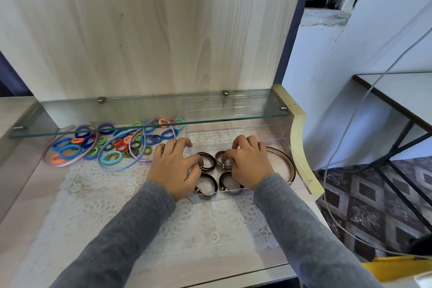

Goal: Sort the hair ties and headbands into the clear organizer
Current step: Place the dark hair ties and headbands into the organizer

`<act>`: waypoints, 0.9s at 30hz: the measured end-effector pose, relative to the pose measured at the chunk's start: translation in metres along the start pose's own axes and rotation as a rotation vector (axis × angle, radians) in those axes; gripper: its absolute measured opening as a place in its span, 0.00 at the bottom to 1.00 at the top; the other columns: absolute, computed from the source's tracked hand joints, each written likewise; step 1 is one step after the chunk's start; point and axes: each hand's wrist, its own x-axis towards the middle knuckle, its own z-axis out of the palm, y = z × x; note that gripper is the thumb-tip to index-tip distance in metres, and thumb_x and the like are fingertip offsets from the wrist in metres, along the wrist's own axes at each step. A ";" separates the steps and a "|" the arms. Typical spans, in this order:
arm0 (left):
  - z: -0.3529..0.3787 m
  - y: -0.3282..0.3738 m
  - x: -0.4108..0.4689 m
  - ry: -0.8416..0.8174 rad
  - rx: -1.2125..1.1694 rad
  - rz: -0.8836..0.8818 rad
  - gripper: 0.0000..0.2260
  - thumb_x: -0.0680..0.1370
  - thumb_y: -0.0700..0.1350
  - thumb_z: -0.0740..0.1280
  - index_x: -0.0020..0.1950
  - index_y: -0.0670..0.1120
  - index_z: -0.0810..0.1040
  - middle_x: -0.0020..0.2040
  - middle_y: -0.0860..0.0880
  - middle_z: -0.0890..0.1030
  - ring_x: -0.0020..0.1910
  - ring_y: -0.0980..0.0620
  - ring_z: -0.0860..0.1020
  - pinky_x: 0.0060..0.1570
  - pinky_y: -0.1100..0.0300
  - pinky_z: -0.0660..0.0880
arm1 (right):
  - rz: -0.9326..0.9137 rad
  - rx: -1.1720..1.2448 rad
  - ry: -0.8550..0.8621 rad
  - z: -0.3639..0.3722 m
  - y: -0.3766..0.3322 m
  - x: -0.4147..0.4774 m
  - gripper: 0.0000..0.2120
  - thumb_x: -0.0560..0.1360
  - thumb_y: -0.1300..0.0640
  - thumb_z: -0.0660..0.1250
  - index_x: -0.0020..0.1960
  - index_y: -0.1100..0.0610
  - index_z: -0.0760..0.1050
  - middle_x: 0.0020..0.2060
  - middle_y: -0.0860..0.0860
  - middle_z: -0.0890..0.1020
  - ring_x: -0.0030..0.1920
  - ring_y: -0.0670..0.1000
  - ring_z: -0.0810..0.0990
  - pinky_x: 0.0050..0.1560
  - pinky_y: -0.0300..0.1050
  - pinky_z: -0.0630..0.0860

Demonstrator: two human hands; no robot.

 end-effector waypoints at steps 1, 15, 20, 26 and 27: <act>0.000 -0.001 -0.001 0.001 -0.002 -0.001 0.16 0.70 0.53 0.54 0.43 0.56 0.82 0.55 0.51 0.76 0.54 0.48 0.71 0.51 0.51 0.66 | 0.000 -0.008 -0.009 0.000 -0.001 0.000 0.14 0.74 0.57 0.61 0.55 0.44 0.78 0.55 0.48 0.70 0.58 0.54 0.65 0.59 0.51 0.62; -0.001 -0.002 -0.005 0.003 -0.008 -0.038 0.16 0.71 0.54 0.53 0.44 0.57 0.81 0.56 0.51 0.75 0.55 0.48 0.71 0.52 0.51 0.65 | 0.010 -0.030 -0.026 0.001 -0.002 0.003 0.13 0.75 0.55 0.61 0.56 0.46 0.78 0.56 0.48 0.70 0.58 0.54 0.65 0.59 0.51 0.61; -0.001 0.003 0.000 0.027 -0.030 -0.055 0.16 0.71 0.53 0.53 0.46 0.57 0.81 0.54 0.52 0.75 0.53 0.50 0.70 0.49 0.52 0.64 | 0.017 0.048 0.052 0.000 -0.002 0.001 0.12 0.73 0.59 0.62 0.52 0.48 0.79 0.54 0.48 0.72 0.57 0.54 0.66 0.57 0.50 0.61; 0.002 0.009 0.005 0.044 0.041 -0.102 0.15 0.70 0.52 0.53 0.43 0.53 0.80 0.47 0.49 0.72 0.46 0.47 0.69 0.44 0.53 0.63 | -0.077 0.199 0.202 0.001 -0.013 -0.004 0.13 0.64 0.59 0.57 0.33 0.49 0.80 0.43 0.47 0.75 0.48 0.54 0.71 0.49 0.49 0.63; 0.003 0.010 0.005 0.046 0.048 -0.113 0.15 0.69 0.52 0.53 0.42 0.53 0.79 0.46 0.49 0.72 0.45 0.46 0.69 0.43 0.53 0.62 | -0.094 0.190 0.205 0.001 -0.015 -0.006 0.12 0.63 0.59 0.58 0.32 0.48 0.80 0.43 0.47 0.75 0.48 0.54 0.71 0.48 0.50 0.64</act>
